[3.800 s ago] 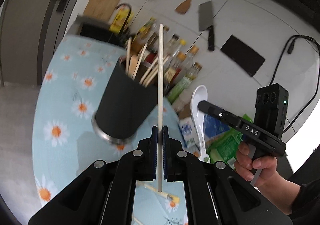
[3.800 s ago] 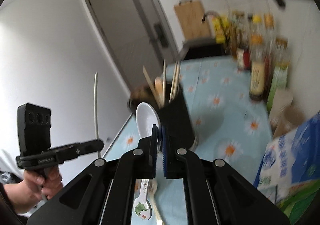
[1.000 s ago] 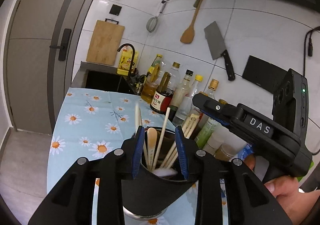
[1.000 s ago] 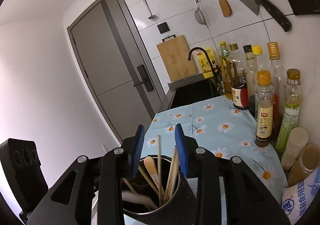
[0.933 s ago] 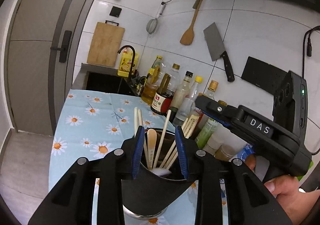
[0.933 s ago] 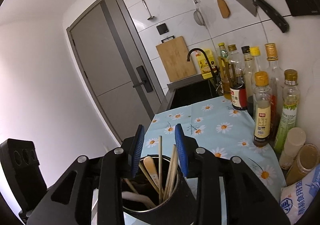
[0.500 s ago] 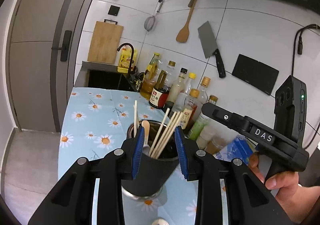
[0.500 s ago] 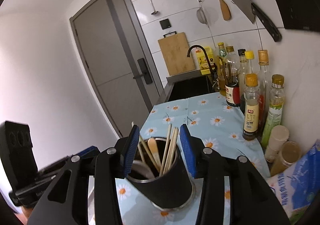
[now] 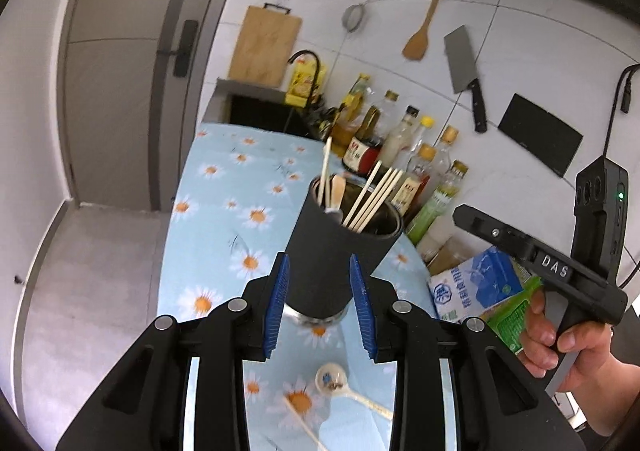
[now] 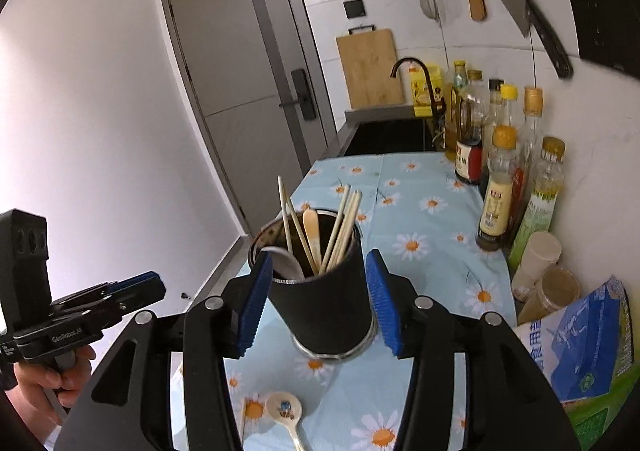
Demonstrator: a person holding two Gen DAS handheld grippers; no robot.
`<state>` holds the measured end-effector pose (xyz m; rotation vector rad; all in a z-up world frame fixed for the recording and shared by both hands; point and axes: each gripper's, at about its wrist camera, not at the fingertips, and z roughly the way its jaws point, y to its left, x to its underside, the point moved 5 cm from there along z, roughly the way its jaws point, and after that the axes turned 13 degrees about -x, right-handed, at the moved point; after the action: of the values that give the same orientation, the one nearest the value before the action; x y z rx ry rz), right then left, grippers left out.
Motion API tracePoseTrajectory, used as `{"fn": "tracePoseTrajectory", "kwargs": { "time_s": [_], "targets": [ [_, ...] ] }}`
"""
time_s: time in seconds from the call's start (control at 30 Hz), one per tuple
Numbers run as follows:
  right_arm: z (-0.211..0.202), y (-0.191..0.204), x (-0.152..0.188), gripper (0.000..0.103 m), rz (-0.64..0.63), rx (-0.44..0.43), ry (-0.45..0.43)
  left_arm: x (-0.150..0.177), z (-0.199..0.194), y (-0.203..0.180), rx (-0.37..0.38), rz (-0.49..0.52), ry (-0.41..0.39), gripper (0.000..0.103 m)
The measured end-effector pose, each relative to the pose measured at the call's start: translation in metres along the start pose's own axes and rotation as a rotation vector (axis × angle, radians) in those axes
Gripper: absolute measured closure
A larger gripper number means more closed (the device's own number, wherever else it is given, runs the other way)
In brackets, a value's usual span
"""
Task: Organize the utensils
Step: 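Grasp the last bamboo chopstick with the left gripper while the right gripper approaches the printed spoon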
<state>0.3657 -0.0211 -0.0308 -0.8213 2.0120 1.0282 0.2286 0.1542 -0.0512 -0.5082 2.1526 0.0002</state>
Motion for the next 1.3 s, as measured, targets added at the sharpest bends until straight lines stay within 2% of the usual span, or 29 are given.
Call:
{"fn": "tracePoseTrajectory", "kwargs": {
  "time_s": [0.07, 0.1, 0.2, 0.27, 0.33, 0.43, 0.5, 0.63, 0.73, 0.83, 0.93, 1.1, 1.17, 1.3],
  "targets": [
    [0.0, -0.006, 0.005, 0.054, 0.046, -0.031, 0.033, 0.006, -0.003, 0.0, -0.028, -0.006, 0.018, 0.072],
    [-0.001, -0.007, 0.007, 0.054, 0.051, -0.036, 0.042, 0.01, -0.004, 0.001, -0.044, -0.015, 0.039, 0.068],
    [-0.003, -0.009, 0.015, 0.054, 0.052, -0.066, 0.083, 0.021, -0.006, -0.003, -0.052, -0.031, 0.085, 0.067],
    [-0.004, -0.013, 0.023, 0.047, 0.049, -0.053, 0.126, 0.033, -0.005, -0.005, -0.071, -0.04, 0.123, 0.067],
    [-0.004, -0.019, 0.034, 0.046, 0.09, -0.076, 0.174, 0.043, -0.002, -0.007, -0.088, -0.052, 0.158, 0.067],
    [-0.003, -0.028, 0.051, 0.046, 0.13, -0.116, 0.226, 0.06, 0.003, -0.009, -0.137, -0.049, 0.229, 0.064],
    [0.002, -0.031, 0.062, 0.046, 0.124, -0.103, 0.26, 0.073, 0.007, -0.009, -0.178, -0.061, 0.293, 0.062],
    [0.021, -0.034, 0.083, 0.046, 0.138, -0.118, 0.343, 0.098, 0.014, -0.01, -0.219, -0.079, 0.384, 0.062],
    [0.031, -0.035, 0.097, 0.046, 0.181, -0.161, 0.415, 0.111, 0.019, -0.013, -0.23, -0.097, 0.441, 0.062],
    [0.031, -0.037, 0.102, 0.046, 0.181, -0.175, 0.419, 0.121, 0.025, -0.018, -0.22, -0.113, 0.483, 0.062],
    [0.033, -0.043, 0.108, 0.046, 0.227, -0.209, 0.429, 0.133, 0.036, -0.018, -0.242, -0.147, 0.547, 0.062],
    [0.037, -0.048, 0.119, 0.046, 0.262, -0.271, 0.443, 0.152, 0.056, -0.019, -0.328, -0.162, 0.674, 0.062],
    [0.038, -0.048, 0.126, 0.046, 0.271, -0.29, 0.463, 0.155, 0.063, -0.02, -0.336, -0.179, 0.724, 0.062],
    [0.037, -0.055, 0.134, 0.046, 0.29, -0.31, 0.483, 0.156, 0.074, -0.023, -0.389, -0.152, 0.77, 0.065]
  ]
}}
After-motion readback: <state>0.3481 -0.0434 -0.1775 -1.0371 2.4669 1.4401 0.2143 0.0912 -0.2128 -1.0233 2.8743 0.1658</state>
